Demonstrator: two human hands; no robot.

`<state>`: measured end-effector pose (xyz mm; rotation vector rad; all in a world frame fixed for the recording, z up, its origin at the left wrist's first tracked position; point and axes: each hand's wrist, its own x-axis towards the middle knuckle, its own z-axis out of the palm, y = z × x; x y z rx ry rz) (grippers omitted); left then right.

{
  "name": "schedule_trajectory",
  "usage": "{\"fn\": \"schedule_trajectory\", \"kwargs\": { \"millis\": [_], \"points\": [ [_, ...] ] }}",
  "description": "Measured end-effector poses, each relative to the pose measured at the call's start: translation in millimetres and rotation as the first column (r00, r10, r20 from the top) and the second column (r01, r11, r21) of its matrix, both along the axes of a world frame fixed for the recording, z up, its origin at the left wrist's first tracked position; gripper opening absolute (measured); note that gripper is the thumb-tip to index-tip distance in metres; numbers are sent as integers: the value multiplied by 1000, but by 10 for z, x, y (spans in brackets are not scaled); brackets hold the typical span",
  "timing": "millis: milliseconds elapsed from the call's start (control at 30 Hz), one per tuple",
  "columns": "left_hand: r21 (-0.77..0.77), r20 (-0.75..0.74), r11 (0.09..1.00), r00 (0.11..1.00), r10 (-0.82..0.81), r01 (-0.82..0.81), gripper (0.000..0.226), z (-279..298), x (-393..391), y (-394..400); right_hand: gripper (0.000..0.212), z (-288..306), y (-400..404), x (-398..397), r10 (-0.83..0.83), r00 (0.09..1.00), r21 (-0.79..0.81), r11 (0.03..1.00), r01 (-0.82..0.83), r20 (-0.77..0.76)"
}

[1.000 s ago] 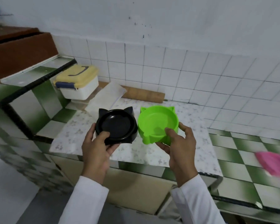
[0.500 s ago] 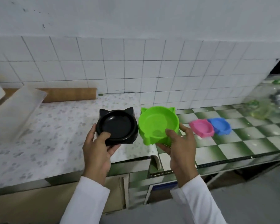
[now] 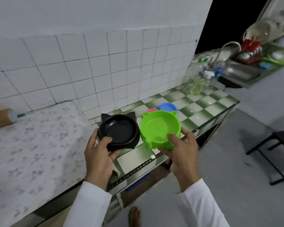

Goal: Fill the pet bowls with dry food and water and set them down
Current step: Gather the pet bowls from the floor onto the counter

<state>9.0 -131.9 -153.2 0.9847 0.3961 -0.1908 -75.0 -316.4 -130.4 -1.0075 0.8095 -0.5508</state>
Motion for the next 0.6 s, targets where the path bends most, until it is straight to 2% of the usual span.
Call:
{"fn": "schedule_trajectory", "kwargs": {
  "millis": [133, 367, 600],
  "points": [
    [-4, -3, 994, 994, -105, 105, 66, -77, 136, -507, 38, -22, -410, -50, -99, 995, -16, 995, 99, -3],
    [-13, -31, 981, 980, -196, 196, 68, -194, 428, -1196, 40, -182, -978, 75, -224, 975, 11, 975, 224, -18],
    [-9, -64, 973, 970, -233, 233, 67, -274, 766, -1745, 36, -311, -1464, 372, -253, 965, -4, 967, 253, -66]
  ]
}}
